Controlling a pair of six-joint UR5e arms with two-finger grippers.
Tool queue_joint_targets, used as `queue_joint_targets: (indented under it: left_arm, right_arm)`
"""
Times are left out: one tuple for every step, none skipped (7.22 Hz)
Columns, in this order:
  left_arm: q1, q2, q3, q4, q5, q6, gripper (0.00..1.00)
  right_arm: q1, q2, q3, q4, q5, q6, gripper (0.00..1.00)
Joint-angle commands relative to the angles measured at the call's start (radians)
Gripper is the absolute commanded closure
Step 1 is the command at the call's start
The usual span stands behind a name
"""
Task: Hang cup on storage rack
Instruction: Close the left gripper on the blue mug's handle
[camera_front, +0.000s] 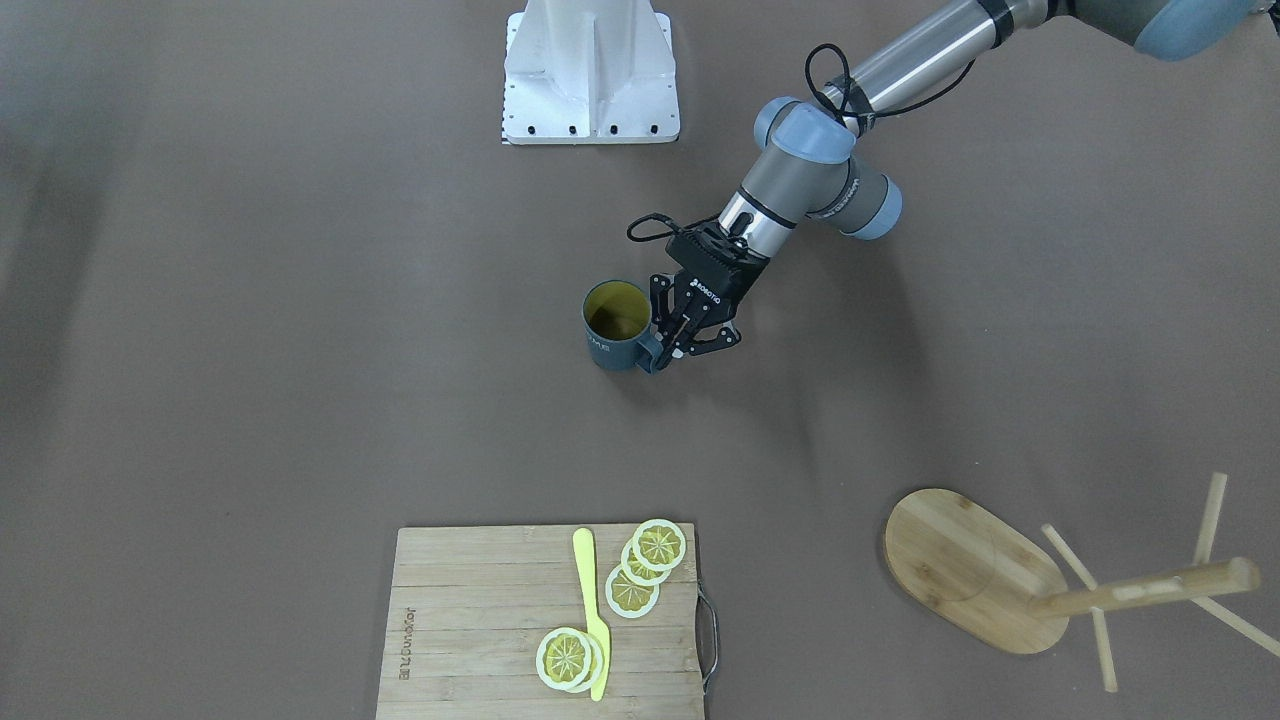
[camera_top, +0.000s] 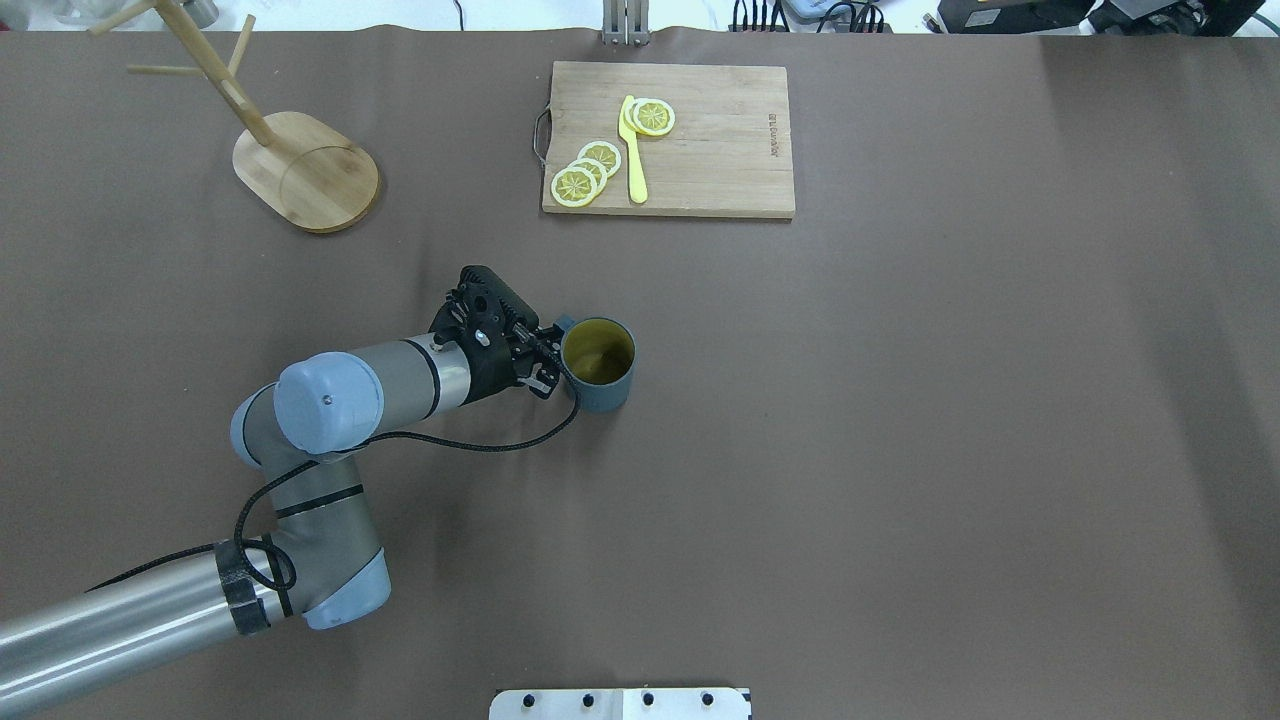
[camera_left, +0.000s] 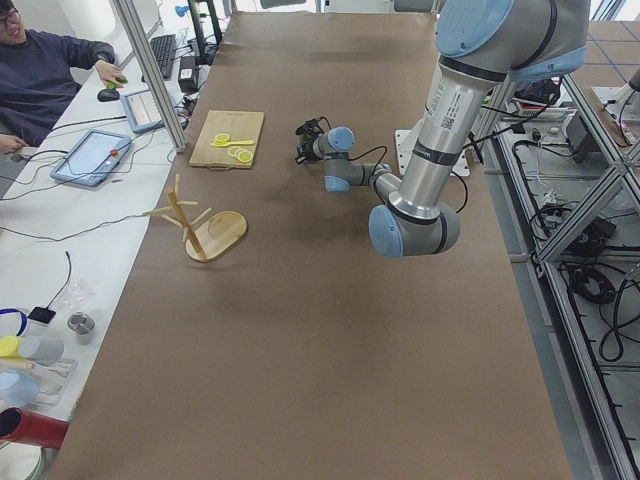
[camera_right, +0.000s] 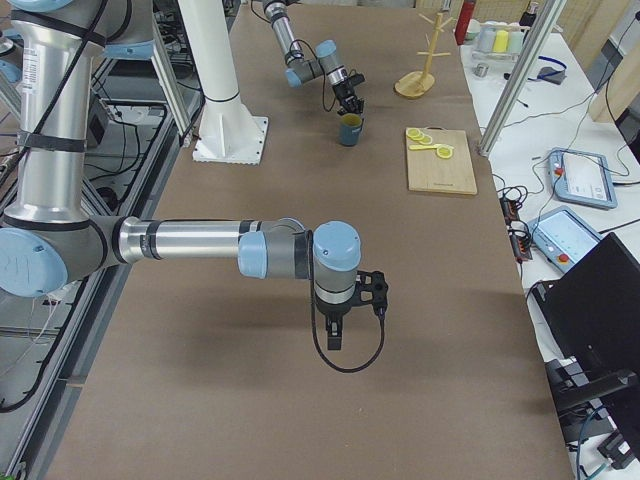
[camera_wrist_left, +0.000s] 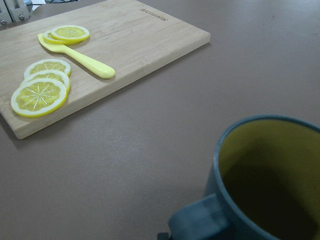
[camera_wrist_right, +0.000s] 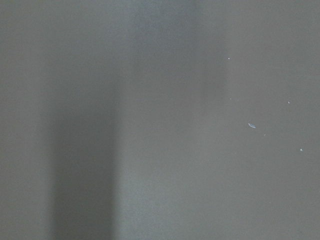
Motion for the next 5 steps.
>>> queue_joint_targets:
  left_arm:
    - [-0.009,0.000,-0.003,-0.002,0.000,-0.004,0.90]
    - [-0.018,0.000,-0.003,-0.002,0.000,-0.006,0.94]
    - [-0.026,0.000,-0.003,-0.002,-0.002,-0.048,1.00]
    - [-0.034,0.000,-0.003,-0.002,-0.005,-0.099,1.00]
    - [-0.047,0.000,-0.003,-0.002,-0.008,-0.134,1.00]
  right_arm:
    - [0.000,-0.001,-0.006,0.000,-0.002,0.000,0.00]
    - [0.000,-0.001,-0.007,0.000,-0.002,0.000,0.00]
    - [0.000,-0.003,-0.006,0.000,-0.002,-0.001,0.00]
    - [0.000,-0.003,-0.006,0.000,-0.002,0.000,0.00]
    - [0.000,-0.004,-0.007,0.000,0.001,0.000,0.00]
